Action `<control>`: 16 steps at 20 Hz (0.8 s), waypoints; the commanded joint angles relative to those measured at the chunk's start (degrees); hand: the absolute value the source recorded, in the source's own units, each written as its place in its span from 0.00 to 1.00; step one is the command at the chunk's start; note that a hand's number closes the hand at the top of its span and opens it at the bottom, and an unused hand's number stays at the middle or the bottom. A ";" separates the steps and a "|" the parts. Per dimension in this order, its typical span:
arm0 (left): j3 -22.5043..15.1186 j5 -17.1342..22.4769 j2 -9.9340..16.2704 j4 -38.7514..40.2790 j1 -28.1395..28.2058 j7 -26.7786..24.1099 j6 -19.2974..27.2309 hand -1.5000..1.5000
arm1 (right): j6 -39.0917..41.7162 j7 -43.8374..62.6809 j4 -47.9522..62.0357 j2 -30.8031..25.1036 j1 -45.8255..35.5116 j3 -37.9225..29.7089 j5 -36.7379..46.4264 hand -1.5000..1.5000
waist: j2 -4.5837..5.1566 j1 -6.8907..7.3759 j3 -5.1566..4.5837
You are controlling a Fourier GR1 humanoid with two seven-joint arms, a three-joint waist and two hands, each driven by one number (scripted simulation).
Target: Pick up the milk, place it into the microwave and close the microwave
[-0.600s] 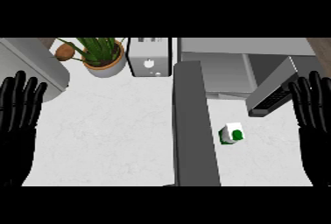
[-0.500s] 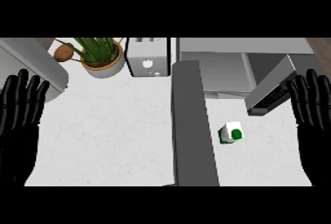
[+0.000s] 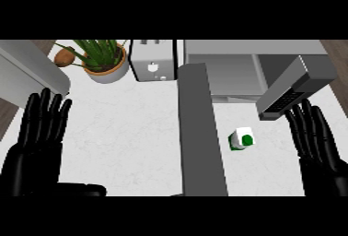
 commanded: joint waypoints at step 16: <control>-7.84 1.44 -1.22 -0.99 18.44 -13.31 -3.63 0.00 | -1.53 -16.60 15.49 1.39 10.42 2.47 -0.49 0.00 | 0.03 0.05 0.09</control>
